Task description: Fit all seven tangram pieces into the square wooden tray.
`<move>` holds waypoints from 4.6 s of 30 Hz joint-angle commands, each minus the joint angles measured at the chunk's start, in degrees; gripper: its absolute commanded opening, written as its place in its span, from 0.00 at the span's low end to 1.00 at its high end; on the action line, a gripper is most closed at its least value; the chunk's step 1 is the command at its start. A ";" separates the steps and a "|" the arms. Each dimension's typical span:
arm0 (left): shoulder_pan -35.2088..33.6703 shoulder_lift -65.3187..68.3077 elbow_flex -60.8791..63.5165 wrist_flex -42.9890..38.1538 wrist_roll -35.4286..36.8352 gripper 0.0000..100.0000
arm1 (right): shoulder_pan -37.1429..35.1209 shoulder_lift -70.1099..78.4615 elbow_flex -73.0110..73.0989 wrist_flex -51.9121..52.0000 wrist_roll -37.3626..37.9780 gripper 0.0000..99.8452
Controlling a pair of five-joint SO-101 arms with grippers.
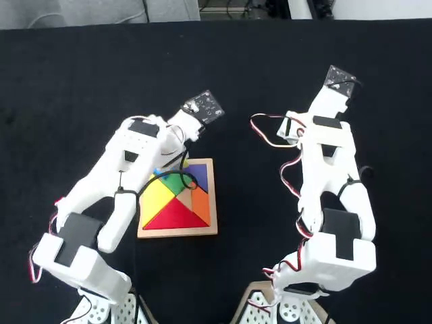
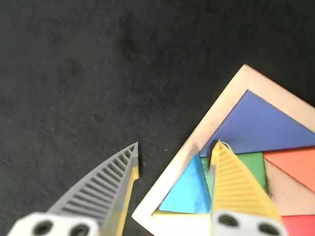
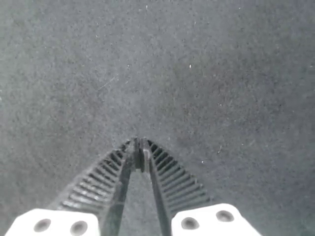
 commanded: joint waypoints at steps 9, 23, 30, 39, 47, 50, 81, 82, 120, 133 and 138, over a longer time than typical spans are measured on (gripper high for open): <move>-5.23 0.18 -0.40 1.58 -4.04 0.24 | 0.79 -3.82 -3.21 -1.05 -0.70 0.01; -5.76 -12.84 0.31 3.69 -3.87 0.24 | 0.79 -3.82 -3.21 -1.05 -0.70 0.01; -7.78 -16.18 4.09 4.22 -3.87 0.24 | 0.79 -3.82 -3.21 -1.05 -0.70 0.01; -18.15 -18.20 1.98 -4.48 24.97 0.24 | 0.70 -3.82 -3.21 -1.05 -0.70 0.01; -21.32 -38.42 0.75 8.26 33.14 0.24 | 0.26 -4.09 -5.85 -0.18 -0.70 0.01; -21.49 -47.03 4.35 8.79 31.91 0.24 | 0.26 -7.08 -9.45 4.75 -0.70 0.01; -25.89 -109.54 67.47 -11.52 34.90 0.24 | -16.18 -87.34 17.89 21.71 21.89 0.01; -25.89 -109.80 70.55 -14.24 34.90 0.24 | -16.18 -90.24 21.93 19.34 21.98 0.01; -22.02 -109.01 73.27 27.25 37.71 0.24 | -3.78 -113.89 71.52 32.88 21.63 0.01; -22.11 -108.92 73.27 27.25 37.71 0.24 | -3.78 -113.89 71.52 32.88 21.63 0.01; -22.11 -108.92 73.27 27.25 37.71 0.24 | -3.78 -113.89 71.52 32.88 21.63 0.01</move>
